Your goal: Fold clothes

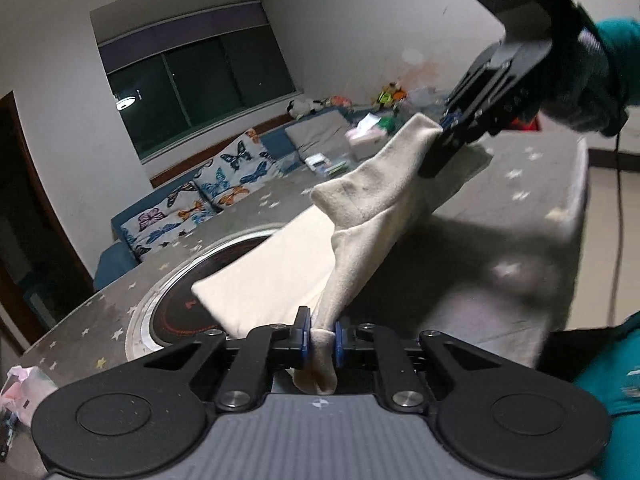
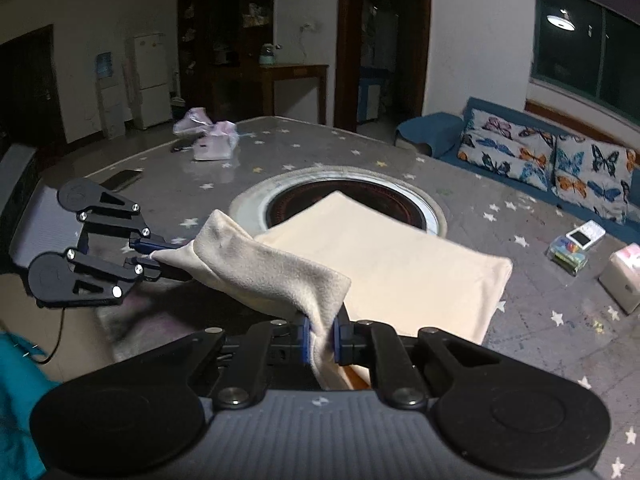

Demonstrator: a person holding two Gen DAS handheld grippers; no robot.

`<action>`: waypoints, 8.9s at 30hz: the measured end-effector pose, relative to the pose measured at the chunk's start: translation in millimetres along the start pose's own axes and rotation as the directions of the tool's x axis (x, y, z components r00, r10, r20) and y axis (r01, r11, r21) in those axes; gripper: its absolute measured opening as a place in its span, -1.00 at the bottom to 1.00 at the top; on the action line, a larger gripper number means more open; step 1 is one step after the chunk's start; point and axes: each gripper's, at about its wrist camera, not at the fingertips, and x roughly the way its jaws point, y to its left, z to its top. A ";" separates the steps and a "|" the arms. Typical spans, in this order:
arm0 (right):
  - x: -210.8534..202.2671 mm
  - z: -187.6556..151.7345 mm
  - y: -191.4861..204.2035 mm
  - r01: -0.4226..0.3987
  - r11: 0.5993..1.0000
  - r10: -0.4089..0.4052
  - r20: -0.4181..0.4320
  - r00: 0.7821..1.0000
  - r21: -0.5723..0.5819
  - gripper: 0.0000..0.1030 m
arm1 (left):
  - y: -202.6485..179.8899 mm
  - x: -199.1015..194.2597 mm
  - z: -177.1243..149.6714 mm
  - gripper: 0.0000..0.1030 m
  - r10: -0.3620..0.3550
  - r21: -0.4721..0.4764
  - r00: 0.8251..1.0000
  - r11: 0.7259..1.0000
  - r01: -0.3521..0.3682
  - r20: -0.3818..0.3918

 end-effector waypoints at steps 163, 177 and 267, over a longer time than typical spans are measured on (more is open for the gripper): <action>69.4 -19.2 -68.5 0.198 0.957 -0.175 -0.123 0.977 0.210 -0.67 | 74.8 91.6 20.9 -0.45 0.122 -0.474 0.978 0.860 -0.190 -0.171; 36.8 -34.3 -11.2 0.134 0.986 -0.121 -0.130 0.984 0.094 -0.67 | 1.7 100.1 53.1 -0.45 -0.061 -0.381 0.995 0.924 0.027 -0.077; 73.3 -17.9 -18.8 0.102 0.987 -0.088 -0.113 0.990 0.127 -0.45 | 69.3 75.0 15.2 -0.31 0.036 -0.567 0.984 0.813 -0.131 -0.177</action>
